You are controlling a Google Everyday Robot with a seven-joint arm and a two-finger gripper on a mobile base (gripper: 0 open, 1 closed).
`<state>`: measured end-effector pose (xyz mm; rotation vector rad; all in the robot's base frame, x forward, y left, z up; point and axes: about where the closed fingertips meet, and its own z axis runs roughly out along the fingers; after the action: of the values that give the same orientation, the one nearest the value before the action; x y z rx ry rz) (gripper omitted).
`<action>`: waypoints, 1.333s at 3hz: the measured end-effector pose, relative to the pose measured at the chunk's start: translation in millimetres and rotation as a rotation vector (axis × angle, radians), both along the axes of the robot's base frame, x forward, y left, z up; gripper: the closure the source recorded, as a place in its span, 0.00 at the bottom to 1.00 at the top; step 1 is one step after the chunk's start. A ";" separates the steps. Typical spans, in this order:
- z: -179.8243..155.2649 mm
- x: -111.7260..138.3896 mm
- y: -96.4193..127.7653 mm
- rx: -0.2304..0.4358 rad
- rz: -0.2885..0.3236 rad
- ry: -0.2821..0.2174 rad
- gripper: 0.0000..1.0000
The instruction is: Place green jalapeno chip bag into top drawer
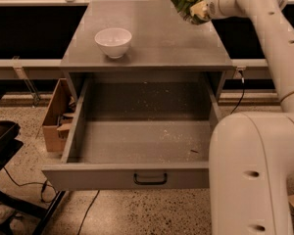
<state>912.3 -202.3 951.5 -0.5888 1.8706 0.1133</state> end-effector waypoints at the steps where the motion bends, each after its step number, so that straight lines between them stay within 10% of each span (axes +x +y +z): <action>1: 36.3 -44.0 -7.7 -0.145 0.043 0.007 1.00; 3: 79.7 -183.4 -4.8 -0.335 0.147 0.110 1.00; 4: 25.2 -237.9 5.4 -0.337 0.237 0.239 1.00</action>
Offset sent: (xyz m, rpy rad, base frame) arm -0.2467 0.0024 0.0587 -0.4433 0.1970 0.1481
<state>674.4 -196.8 976.7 -1.0687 2.0611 0.0227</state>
